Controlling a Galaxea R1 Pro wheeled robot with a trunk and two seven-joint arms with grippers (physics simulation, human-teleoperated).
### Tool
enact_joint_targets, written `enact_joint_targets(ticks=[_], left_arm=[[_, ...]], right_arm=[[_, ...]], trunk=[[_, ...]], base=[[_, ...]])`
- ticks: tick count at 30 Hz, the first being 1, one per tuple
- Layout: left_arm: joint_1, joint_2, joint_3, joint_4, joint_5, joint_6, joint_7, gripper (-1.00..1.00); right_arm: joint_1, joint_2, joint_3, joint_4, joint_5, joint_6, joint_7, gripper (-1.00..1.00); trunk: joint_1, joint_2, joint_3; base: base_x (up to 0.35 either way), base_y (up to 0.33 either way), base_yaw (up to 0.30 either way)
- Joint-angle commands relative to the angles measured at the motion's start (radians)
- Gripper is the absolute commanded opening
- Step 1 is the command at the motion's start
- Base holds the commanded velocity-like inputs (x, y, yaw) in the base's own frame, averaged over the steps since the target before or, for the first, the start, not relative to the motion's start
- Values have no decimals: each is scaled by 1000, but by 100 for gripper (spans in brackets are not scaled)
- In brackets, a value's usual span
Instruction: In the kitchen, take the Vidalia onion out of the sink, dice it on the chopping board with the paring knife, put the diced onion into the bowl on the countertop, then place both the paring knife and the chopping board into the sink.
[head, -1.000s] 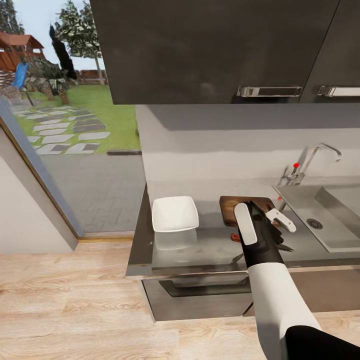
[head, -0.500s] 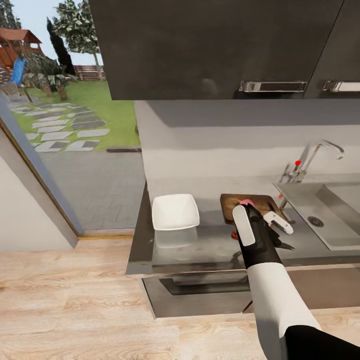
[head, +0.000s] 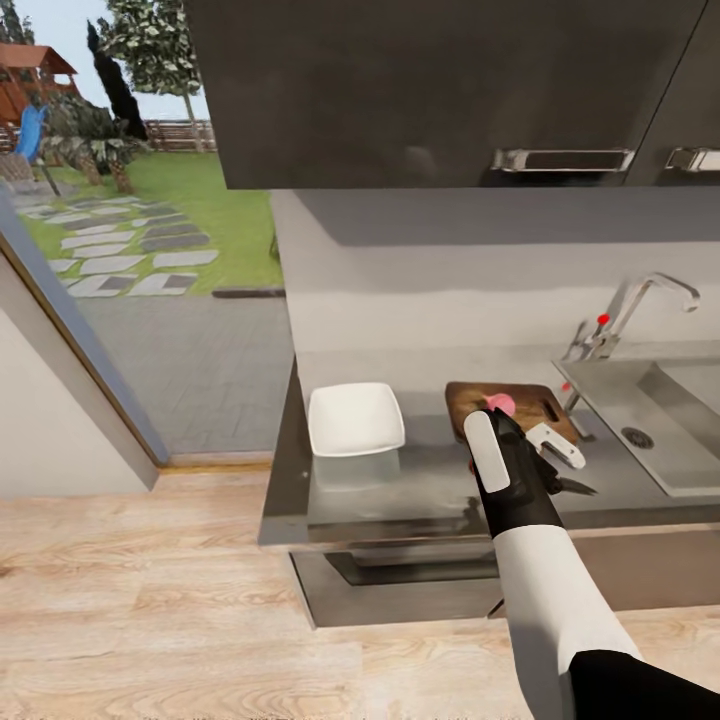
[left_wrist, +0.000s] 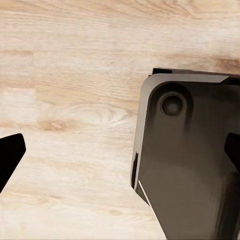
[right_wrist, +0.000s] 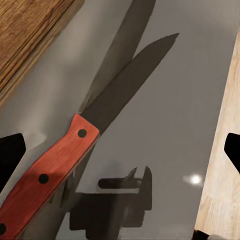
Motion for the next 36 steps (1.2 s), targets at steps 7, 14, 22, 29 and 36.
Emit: enact_joint_targets(ticks=[7,14,22,29,36], left_arm=[[0,2,-8,-2,10,-3,9,100],[0,2,-8,-2,10,-3,9,100],[0,2,-8,-2,10,-2,9,100],[0,2,-8,-2,10,-2,9,100],[0,2,-8,-2,10,-2,9,100]], right_arm=[[-1,1,-2,3,-3,11,12,100],[-1,1,-2,16,-3,12,39,100],[-2,1,-1,19,-3,12,43,100],[-2,1,-1,19,-3,12,44,100],[-1,1,-2,19,-4,12,43,100]], trunk=[[1,-2,-11],[1,-2,-13],[1,-2,-13],[1,-2,-13],[1,-2,-13]], base=[[0,90,0],[0,18,0],[61,84,0],[69,82,0],[6,8,0]])
